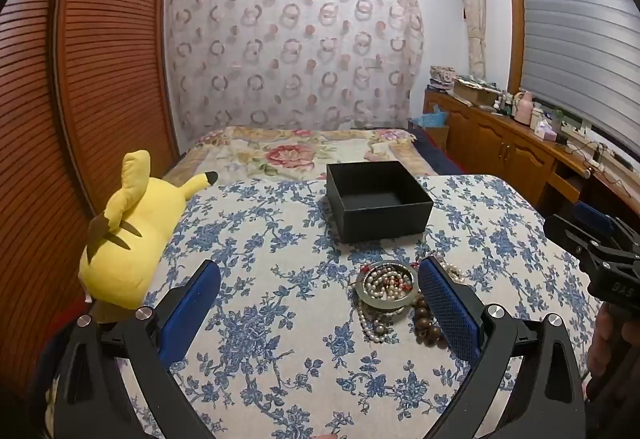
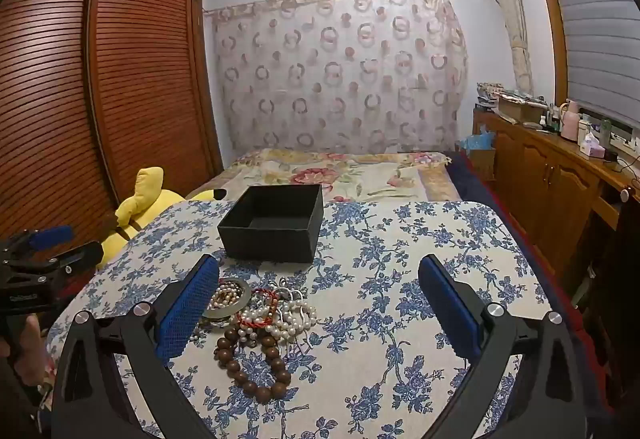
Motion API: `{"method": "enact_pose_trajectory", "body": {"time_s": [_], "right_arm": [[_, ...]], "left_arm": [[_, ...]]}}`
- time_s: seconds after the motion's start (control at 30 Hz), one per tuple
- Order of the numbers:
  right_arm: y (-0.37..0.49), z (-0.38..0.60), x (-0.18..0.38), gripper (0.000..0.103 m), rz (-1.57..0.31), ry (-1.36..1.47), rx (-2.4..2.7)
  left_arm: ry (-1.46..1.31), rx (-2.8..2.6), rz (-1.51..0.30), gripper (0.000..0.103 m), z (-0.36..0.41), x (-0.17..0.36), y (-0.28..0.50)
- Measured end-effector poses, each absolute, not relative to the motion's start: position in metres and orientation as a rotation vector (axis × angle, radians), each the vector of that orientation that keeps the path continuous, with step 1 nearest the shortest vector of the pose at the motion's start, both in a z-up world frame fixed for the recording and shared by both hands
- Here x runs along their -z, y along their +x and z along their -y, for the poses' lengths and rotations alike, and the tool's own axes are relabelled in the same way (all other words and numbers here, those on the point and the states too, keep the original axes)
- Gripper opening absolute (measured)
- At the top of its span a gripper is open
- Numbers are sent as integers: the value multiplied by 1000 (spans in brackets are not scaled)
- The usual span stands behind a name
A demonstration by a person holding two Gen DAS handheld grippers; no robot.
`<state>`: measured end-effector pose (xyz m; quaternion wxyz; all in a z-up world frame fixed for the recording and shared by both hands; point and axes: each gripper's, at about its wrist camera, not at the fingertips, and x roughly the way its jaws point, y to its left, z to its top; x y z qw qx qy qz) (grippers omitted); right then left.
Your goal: Organize jewelry
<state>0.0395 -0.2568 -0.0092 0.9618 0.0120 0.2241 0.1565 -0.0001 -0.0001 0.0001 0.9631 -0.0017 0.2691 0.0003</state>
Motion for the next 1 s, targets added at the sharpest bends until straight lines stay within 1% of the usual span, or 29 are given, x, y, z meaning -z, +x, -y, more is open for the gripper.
{"method": "enact_pose_trajectory", "body": {"time_s": [1.0], "right_arm": [[39, 257, 7, 101, -454, 24, -314]], "left_arm": [[-5, 3, -528, 96, 3, -9, -5]]}}
